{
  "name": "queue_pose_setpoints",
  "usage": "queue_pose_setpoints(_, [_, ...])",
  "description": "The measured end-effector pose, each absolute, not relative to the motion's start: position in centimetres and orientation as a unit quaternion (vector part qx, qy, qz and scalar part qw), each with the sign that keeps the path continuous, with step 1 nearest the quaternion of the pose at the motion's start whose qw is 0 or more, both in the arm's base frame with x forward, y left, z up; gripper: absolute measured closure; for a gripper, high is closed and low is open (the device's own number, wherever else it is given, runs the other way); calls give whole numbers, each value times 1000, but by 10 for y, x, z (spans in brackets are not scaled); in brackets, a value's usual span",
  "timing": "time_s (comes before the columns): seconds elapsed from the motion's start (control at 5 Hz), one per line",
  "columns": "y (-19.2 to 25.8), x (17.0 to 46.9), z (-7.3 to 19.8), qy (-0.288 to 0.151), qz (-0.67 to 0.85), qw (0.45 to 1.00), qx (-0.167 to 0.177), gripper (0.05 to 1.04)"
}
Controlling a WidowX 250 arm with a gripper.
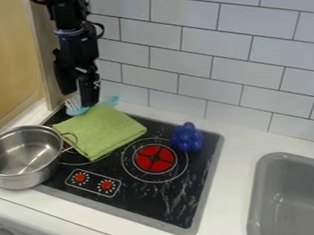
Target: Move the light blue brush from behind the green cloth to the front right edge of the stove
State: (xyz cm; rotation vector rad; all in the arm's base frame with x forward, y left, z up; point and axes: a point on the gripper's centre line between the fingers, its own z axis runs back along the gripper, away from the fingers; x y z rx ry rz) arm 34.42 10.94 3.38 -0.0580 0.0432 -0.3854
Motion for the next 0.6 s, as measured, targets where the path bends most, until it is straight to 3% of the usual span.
queue_pose_setpoints(0.6, [118,353,14,47,-184,981,-34,85])
